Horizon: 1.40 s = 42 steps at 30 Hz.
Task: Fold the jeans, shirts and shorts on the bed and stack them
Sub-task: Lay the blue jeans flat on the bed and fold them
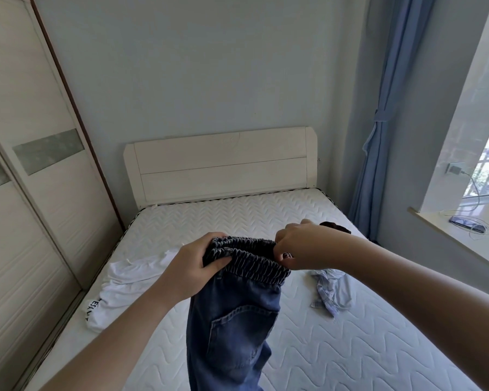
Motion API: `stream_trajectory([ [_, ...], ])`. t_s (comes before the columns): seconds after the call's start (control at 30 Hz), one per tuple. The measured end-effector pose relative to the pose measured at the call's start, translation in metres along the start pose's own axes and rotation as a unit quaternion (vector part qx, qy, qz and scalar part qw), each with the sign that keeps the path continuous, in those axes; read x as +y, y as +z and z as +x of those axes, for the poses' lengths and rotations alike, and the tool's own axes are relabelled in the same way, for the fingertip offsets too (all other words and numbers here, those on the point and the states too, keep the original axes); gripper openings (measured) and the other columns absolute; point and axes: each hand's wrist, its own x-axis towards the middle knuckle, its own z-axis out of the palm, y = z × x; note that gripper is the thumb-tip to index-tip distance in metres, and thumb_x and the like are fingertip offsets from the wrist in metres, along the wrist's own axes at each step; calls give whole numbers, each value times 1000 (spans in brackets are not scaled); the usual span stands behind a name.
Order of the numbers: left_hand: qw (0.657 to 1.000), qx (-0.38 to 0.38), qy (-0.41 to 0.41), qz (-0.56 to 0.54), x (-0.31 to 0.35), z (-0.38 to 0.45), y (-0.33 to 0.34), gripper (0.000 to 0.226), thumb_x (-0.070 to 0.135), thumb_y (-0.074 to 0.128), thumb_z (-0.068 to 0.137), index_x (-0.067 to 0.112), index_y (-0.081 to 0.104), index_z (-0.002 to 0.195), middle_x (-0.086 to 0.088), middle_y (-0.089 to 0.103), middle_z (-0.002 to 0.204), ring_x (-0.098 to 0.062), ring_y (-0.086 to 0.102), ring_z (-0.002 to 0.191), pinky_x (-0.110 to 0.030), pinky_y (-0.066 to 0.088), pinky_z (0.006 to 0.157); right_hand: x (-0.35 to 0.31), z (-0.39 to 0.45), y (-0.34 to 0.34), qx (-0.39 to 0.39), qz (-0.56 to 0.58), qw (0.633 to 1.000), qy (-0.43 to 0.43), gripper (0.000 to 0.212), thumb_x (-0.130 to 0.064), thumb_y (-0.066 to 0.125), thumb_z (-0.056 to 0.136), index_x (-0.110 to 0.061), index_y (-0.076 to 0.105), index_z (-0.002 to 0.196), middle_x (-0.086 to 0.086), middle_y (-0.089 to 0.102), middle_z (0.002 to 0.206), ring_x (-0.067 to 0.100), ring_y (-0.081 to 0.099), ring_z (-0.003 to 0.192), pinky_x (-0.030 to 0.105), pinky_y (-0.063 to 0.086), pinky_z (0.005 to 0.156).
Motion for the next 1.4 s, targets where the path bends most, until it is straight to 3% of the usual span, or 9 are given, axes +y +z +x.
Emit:
stream_trajectory([
  [0.2,1000,-5,4,-11,-6,-1,-6,36,47,63,86,53,49,119,25,65,106,0,64,97,-11,46,83,5,-4,0,67,85,994,29,19,-28,46,96,-24,62,106,-9,61,88,15,58,89,30,46,83],
  [0.3,1000,-9,-1,11,-17,-3,-10,56,51,60,86,57,35,136,28,56,125,-15,52,81,-12,45,82,13,-8,1,108,186,975,53,15,-26,52,95,-24,64,104,-26,51,74,-9,55,73,9,38,62],
  [0.4,1000,-13,21,14,-19,-4,-13,60,45,58,90,55,30,142,35,37,145,-16,50,89,-1,37,87,17,-9,2,149,270,949,60,15,-18,54,96,-16,67,104,-31,52,78,-26,50,73,-2,35,68],
  [0.5,998,-18,52,-3,-13,-3,-12,38,35,58,92,49,50,126,26,58,127,0,58,113,-9,41,93,18,-9,8,181,302,932,89,17,-21,53,98,-17,66,107,-28,55,87,-22,52,77,-1,36,70],
  [0.67,997,1,73,21,-10,0,-11,23,29,64,86,44,53,99,22,62,98,-1,60,86,-9,45,73,18,-12,20,189,350,909,125,17,-25,50,100,-21,63,110,-23,59,95,-7,58,70,6,41,64],
  [0.9,996,-22,72,55,-11,4,-12,25,53,66,82,49,46,95,18,55,108,-6,55,93,-14,47,75,18,-13,25,203,439,863,146,16,-25,50,100,-25,66,105,-12,70,98,-4,62,85,8,45,74],
  [1.1,996,-52,42,56,-10,1,-9,21,58,47,91,38,43,90,6,56,92,-18,54,76,-39,51,65,17,-14,17,200,336,914,108,18,-28,51,101,-22,65,110,-18,64,98,-19,55,80,1,38,70],
  [1.27,999,-37,26,-25,5,-2,-12,15,50,52,92,35,48,88,8,64,105,-17,61,78,-28,51,66,22,-19,15,205,256,942,66,21,-31,56,98,-16,67,108,-15,60,97,-24,47,76,0,34,73],
  [1.4,999,-4,-13,-45,7,-3,-14,16,45,55,93,32,48,87,18,64,115,-9,64,95,-21,48,80,20,-30,25,176,265,948,26,56,-70,53,78,-30,56,117,-31,49,108,-20,48,93,3,34,79],
])
